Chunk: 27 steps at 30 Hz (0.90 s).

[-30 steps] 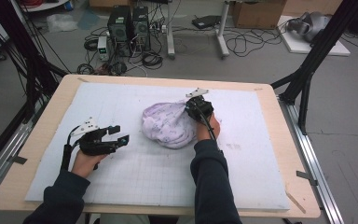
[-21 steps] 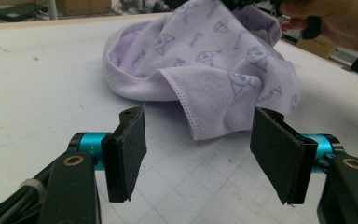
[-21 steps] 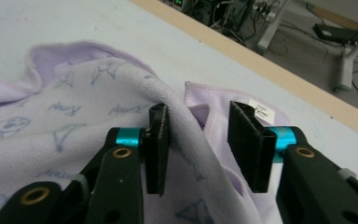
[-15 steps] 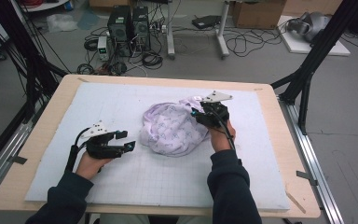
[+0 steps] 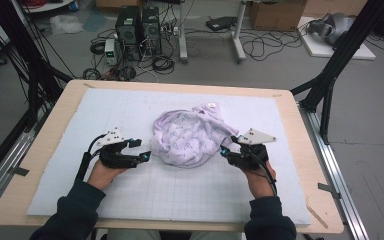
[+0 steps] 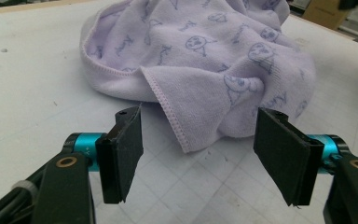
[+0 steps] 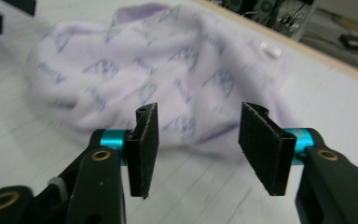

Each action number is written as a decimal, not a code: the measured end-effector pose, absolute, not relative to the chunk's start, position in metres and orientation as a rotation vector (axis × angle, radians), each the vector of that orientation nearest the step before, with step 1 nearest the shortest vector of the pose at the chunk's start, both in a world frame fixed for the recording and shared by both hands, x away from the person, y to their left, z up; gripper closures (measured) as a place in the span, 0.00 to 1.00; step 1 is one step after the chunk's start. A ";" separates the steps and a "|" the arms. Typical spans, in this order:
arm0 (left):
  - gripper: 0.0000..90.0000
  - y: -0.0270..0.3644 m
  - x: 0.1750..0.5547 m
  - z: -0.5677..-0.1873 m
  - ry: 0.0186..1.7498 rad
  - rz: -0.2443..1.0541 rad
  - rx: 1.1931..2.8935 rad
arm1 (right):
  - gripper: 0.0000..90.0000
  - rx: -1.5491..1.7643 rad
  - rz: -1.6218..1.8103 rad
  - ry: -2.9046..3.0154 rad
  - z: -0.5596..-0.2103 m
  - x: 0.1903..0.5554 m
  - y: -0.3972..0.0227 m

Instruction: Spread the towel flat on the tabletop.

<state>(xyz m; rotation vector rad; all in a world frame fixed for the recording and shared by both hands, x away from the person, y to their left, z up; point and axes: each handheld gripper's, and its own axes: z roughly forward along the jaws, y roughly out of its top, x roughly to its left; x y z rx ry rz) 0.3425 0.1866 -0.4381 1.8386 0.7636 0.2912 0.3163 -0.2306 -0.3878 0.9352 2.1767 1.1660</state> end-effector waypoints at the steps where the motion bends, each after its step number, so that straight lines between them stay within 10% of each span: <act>1: 0.35 0.187 0.342 -0.438 0.764 0.291 1.839 | 0.51 0.941 1.174 2.188 -0.392 0.312 -0.233; 15: 0.39 0.139 0.362 -0.441 0.770 0.339 2.010 | 0.42 1.031 1.227 2.195 -0.419 0.291 -0.256; 27: 0.92 0.116 0.356 -0.441 0.625 0.364 2.154 | 0.42 1.037 1.212 2.211 -0.423 0.293 -0.255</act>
